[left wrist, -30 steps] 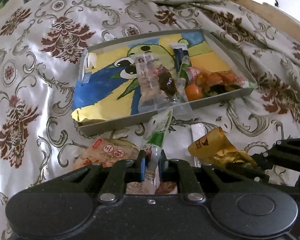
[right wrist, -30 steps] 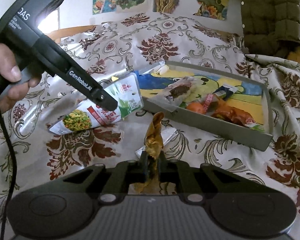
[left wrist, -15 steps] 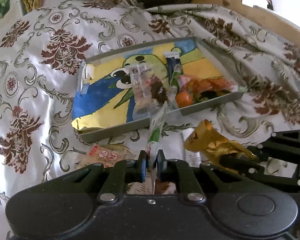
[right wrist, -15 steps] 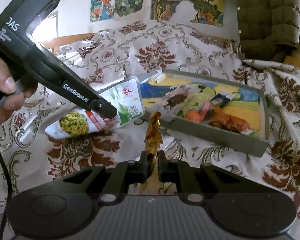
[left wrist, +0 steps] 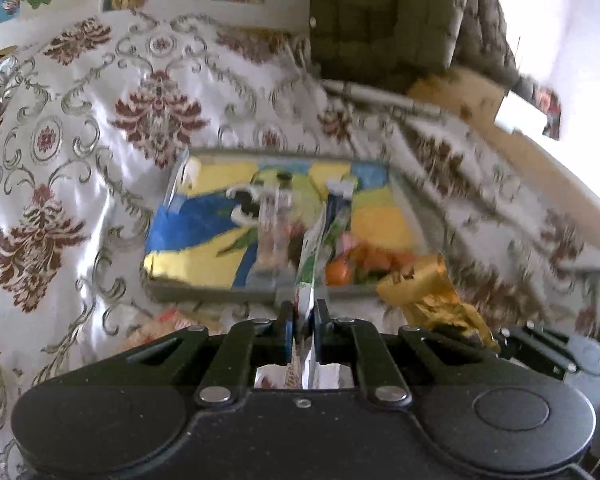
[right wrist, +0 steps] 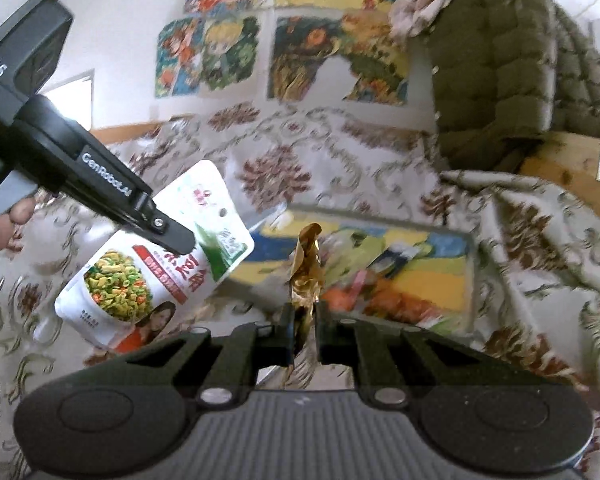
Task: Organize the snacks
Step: 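Lift the white-green packet with the left tool while the right tool lifts the yellow packet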
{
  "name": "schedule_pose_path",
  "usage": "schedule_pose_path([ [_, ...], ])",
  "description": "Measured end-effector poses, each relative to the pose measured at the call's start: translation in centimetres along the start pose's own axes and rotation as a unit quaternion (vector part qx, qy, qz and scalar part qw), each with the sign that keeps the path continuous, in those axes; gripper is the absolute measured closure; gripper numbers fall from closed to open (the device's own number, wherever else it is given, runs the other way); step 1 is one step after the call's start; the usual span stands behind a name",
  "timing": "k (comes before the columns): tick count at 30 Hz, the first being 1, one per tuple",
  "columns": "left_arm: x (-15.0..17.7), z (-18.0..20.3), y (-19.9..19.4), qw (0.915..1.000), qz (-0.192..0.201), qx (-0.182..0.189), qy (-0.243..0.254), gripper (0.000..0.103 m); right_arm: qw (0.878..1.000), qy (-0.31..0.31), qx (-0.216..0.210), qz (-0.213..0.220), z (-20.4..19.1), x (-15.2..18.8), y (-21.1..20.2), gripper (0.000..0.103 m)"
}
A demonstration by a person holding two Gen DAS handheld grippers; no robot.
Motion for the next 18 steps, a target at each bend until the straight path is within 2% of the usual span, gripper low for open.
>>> schedule_pose_path([
  [5, -2.4, -0.2, 0.2, 0.998, 0.057, 0.026, -0.013, 0.093, 0.999, 0.036, 0.031, 0.006, 3.0, -1.3, 0.4, 0.092],
  [11, -6.0, -2.8, 2.7, 0.9906, 0.116, 0.051, -0.052, 0.093, 0.995, 0.088, 0.046, -0.009, 5.6, -3.9, 3.8, 0.092],
  [18, -7.5, -3.0, 8.4, 0.9873, 0.118, 0.085, -0.064, 0.093, 0.996, 0.075, 0.045, -0.001, 5.2, -6.7, 8.6, 0.092],
])
Point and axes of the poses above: each gripper's, at about its wrist camera, not at the fingertips, and y roughly the way its jaws point, z to its right, x to its underside, the point moved 10 cm from there along y, roughly the way its jaws point, and after that the axes turned 10 degrees about x, right-handed, at the moved point
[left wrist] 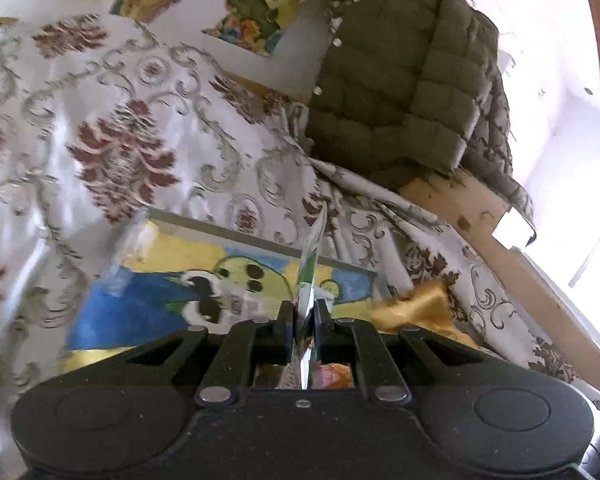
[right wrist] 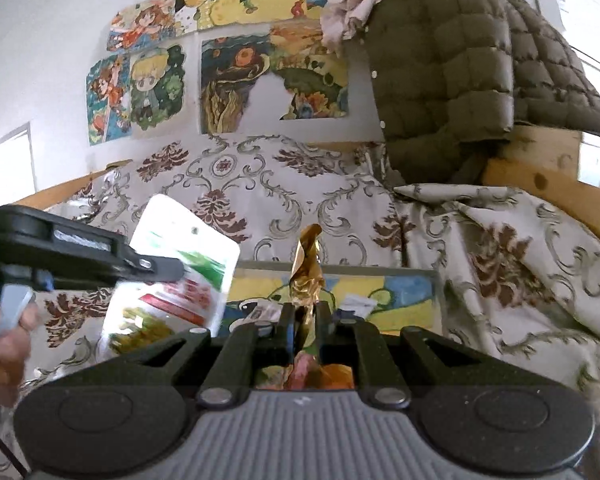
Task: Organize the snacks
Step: 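Lift the white-green packet with the left tool while the right tool lifts the yellow packet, then lower the white-green packet into the grey tray while the right tool lowers the yellow packet in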
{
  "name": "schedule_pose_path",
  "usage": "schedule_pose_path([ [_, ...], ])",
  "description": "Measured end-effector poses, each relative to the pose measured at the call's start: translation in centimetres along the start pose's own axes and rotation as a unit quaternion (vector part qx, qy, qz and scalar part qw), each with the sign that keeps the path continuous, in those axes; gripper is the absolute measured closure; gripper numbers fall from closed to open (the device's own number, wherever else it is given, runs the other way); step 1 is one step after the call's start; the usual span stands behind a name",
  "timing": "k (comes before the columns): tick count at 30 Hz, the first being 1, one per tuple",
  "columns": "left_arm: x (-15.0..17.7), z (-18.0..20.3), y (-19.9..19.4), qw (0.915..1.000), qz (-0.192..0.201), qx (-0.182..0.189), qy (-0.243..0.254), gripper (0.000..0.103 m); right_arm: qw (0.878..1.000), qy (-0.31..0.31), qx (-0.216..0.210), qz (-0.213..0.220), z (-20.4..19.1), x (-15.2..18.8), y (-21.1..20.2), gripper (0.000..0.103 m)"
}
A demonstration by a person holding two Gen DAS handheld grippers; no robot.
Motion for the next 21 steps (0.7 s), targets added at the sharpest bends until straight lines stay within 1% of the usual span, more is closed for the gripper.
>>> schedule_pose_path([
  [3, 0.4, 0.6, 2.1, 0.9997, -0.002, 0.025, 0.001, 0.093, 1.0, -0.008, 0.004, -0.011, -0.1, 0.5, 1.9, 0.092],
  [5, 0.6, 0.8, 3.6, 0.9986, 0.002, 0.051, -0.016, 0.093, 1.0, -0.004, 0.008, -0.022, 0.2, 1.2, 2.9, 0.092],
  [7, 1.0, 0.9, 5.1, 0.9979, 0.0, 0.059, -0.026, 0.093, 0.999, 0.0, 0.013, -0.035, 0.8, 1.9, 3.9, 0.092],
  [10, 1.6, 0.1, 6.6, 0.9978, -0.005, 0.057, -0.033, 0.093, 0.998, 0.007, 0.017, -0.057, 1.6, 3.1, 5.2, 0.092],
  [13, 1.9, -1.1, 7.3, 0.9972, 0.0, 0.055, -0.05, 0.093, 0.997, 0.01, 0.019, -0.072, 2.1, 3.9, 6.3, 0.092],
  [16, 1.9, -2.5, 7.4, 0.9977, 0.004, 0.037, -0.056, 0.092, 0.997, 0.012, 0.019, -0.08, 2.4, 4.7, 7.0, 0.091],
  [19, 2.2, -3.8, 7.3, 0.9979, 0.004, 0.022, -0.06, 0.09, 0.996, 0.013, 0.026, -0.079, 2.6, 5.0, 7.3, 0.088],
  [21, 2.6, -4.2, 7.2, 0.9985, -0.001, 0.01, -0.054, 0.086, 0.996, 0.011, 0.035, -0.078, 2.7, 5.0, 7.6, 0.087],
])
Point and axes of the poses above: each gripper's, at about its wrist camera, not at the fingertips, and y roughly the way its jaws point, z to its right, x to its underside, the point moved 10 cm from there along y, roughly the way its jaws point, and after that the axes turned 10 degrees about x, right-handed, at the moved point
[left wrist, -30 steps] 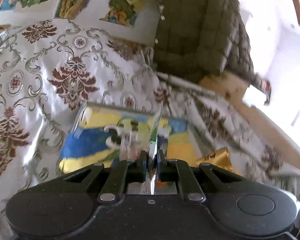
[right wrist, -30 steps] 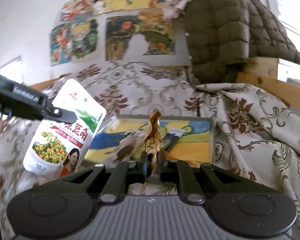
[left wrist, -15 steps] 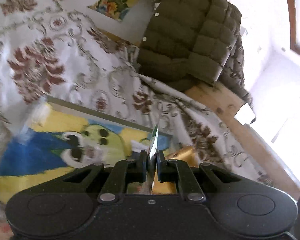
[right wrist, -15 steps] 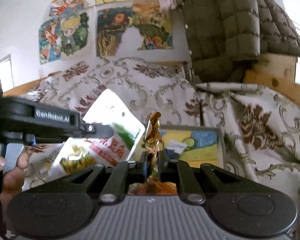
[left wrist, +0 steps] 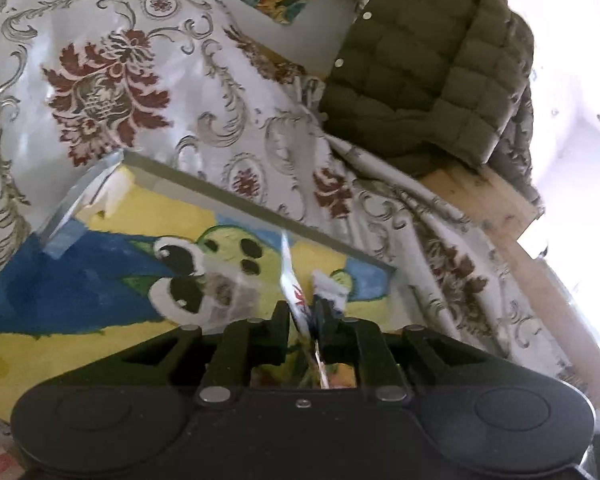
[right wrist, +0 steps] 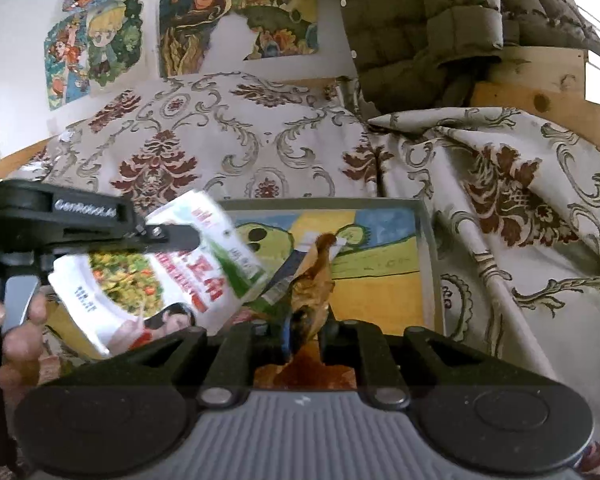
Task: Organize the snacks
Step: 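Lower the white-green packet into the grey tray while the right tool lowers the yellow packet in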
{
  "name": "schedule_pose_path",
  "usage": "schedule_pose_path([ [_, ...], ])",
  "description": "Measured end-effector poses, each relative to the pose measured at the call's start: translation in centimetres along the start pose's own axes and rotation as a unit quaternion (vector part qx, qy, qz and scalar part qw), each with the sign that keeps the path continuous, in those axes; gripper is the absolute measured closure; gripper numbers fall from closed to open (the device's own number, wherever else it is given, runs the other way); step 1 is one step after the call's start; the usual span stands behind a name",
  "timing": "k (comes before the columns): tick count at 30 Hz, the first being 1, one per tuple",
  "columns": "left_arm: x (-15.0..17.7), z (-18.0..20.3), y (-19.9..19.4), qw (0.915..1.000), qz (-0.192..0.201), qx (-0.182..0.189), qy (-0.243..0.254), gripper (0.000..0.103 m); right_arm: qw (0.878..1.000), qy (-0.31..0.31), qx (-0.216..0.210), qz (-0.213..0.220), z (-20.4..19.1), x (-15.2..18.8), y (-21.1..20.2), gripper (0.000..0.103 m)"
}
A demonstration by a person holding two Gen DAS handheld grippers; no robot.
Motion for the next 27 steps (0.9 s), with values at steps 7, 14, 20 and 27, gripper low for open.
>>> schedule_pose_path([
  [7, 0.2, 0.2, -0.7, 0.9952, 0.005, -0.065, 0.073, 0.027, 0.999, -0.021, 0.035, 0.002, 0.1, 0.1, 0.0, 0.063],
  [14, -0.5, 0.9, -1.9, 0.9881, 0.026, -0.111, 0.104, 0.001, 0.998, -0.03, 0.054, 0.005, 0.5, 0.2, -1.0, 0.035],
  [20, -0.9, 0.6, -2.4, 0.9813, 0.029, -0.157, 0.107, 0.001, 0.997, -0.037, 0.067, 0.015, 0.9, -0.5, -2.2, 0.02],
  [27, -1.8, 0.9, -4.0, 0.9809, 0.044, -0.163, 0.096, 0.001, 0.997, -0.041, 0.063, 0.031, 1.0, -1.4, -4.4, 0.015],
])
Point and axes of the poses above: each gripper's, at about its wrist camera, not at the fingertips, and y roughly the way its jaws point, z to its right, x to its underside, the point moved 10 cm from there along y, roughly the way its jaws point, and after that the axes turned 10 degrees about x, right-handed, at the moved point
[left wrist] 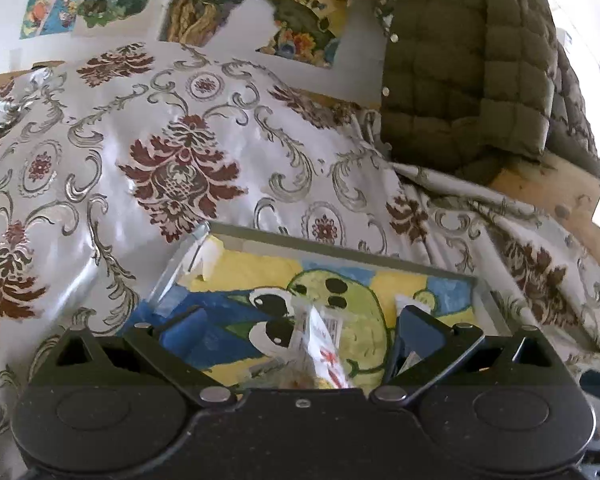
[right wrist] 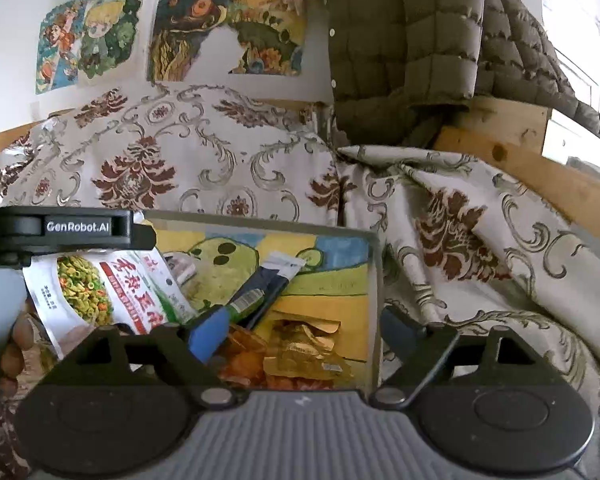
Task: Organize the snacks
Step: 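Lower the white-green packet into the grey tray while the right tool lowers the yellow packet in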
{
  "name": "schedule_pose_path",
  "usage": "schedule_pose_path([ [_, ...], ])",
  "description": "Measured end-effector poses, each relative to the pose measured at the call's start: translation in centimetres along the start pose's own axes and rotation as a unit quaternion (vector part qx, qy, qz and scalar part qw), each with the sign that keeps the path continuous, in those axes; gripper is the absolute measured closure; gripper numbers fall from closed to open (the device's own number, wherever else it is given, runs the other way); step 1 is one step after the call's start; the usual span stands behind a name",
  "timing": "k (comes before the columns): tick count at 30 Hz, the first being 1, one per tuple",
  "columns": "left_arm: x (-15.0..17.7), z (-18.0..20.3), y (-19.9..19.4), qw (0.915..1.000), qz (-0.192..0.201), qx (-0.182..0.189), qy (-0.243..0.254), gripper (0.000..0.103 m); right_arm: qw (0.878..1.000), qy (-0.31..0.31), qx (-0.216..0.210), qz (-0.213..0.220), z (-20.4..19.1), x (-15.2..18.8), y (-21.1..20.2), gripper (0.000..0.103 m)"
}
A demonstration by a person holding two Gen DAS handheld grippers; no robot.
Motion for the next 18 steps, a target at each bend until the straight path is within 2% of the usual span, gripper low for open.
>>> schedule_pose_path([
  [3, -0.7, -0.4, -0.3, 0.9998, 0.011, -0.002, -0.017, 0.001, 1.0, 0.002, -0.001, 0.003, 0.1, -0.3, -0.8, 0.015],
  [6, -1.1, -1.3, 0.1, 0.9988, 0.017, -0.019, -0.04, 0.001, 1.0, 0.003, -0.006, 0.008, -0.1, -0.6, -1.7, 0.014],
  [12, -0.7, -3.2, 0.3, 0.9943, 0.005, -0.026, -0.104, 0.001, 1.0, -0.017, -0.012, 0.021, -0.6, -0.8, -3.1, 0.013],
  [18, -1.7, -3.4, -0.4, 0.9939, 0.028, -0.022, -0.105, 0.001, 1.0, -0.021, -0.014, 0.018, -0.9, -0.4, -3.3, 0.012],
])
Point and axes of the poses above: each gripper's, at about its wrist camera, not at the fingertips, and y roughly the way its jaws point, z to its right, x to its underside, the point moved 10 cm from there along y, roughly the way its jaws point, and after that the axes turned 10 degrees about x, right-handed, at the moved point
